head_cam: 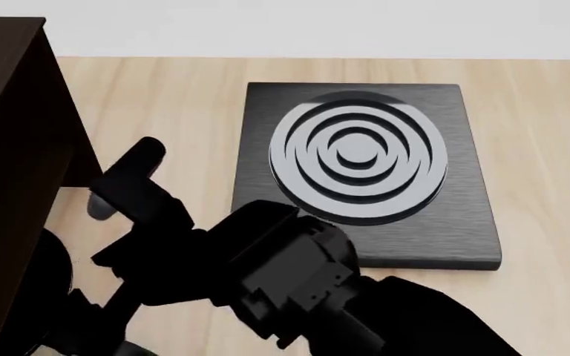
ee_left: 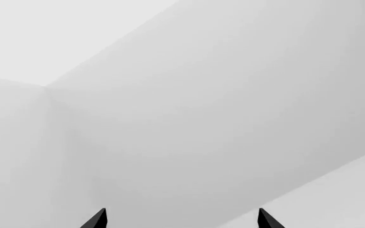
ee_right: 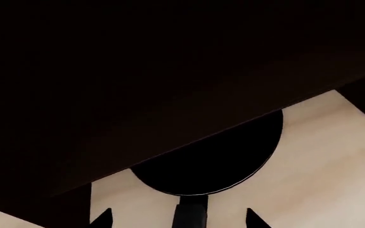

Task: Put the frying pan under the cabinet shelf.

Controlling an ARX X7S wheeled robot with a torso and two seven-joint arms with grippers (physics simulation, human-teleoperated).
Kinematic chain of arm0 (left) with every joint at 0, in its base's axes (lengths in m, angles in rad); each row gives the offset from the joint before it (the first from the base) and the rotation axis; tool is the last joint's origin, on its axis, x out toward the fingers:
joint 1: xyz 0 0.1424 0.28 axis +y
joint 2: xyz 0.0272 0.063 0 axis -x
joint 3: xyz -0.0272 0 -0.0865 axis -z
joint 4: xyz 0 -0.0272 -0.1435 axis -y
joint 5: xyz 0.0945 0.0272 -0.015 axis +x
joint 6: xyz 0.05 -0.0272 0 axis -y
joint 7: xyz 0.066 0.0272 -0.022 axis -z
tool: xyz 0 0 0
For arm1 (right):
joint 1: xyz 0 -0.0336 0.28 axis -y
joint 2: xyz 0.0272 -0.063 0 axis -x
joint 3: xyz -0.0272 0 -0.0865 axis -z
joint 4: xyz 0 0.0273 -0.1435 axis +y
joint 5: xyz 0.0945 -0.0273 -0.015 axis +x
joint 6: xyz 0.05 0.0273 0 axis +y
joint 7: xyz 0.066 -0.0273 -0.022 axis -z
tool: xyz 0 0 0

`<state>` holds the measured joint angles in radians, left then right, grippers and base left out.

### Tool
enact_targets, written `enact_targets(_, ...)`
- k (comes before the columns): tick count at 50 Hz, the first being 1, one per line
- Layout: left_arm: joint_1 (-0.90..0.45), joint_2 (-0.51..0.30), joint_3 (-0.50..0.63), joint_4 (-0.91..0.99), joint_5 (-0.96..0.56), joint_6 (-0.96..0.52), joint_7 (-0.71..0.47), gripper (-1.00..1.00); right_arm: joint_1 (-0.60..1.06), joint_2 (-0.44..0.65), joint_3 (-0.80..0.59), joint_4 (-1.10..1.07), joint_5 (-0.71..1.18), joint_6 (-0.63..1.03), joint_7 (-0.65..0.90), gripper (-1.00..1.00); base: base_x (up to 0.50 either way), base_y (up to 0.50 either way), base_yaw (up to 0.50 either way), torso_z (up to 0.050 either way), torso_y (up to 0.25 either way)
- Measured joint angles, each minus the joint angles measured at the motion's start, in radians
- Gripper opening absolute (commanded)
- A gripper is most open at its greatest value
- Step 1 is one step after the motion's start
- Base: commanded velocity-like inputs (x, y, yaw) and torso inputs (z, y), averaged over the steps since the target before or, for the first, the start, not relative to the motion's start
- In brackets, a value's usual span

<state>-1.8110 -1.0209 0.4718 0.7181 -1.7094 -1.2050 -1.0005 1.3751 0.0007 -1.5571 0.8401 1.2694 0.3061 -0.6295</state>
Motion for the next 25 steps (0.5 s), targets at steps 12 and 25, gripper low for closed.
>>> enact_targets(12,0.005,0.003,-0.003,0.000,0.005,0.015,0.005,1.00,0.044,0.000,0.004,0.023,0.011,-0.020,0.017,1.00,0.00,0.00,0.00,0.000,0.000)
enact_targets(25,0.010,0.015,-0.005,-0.009,0.018,0.030,0.013,1.00,0.100,-0.001,0.005,0.027,0.024,-0.037,0.036,1.00,0.00,0.00,0.00,0.000,0.000)
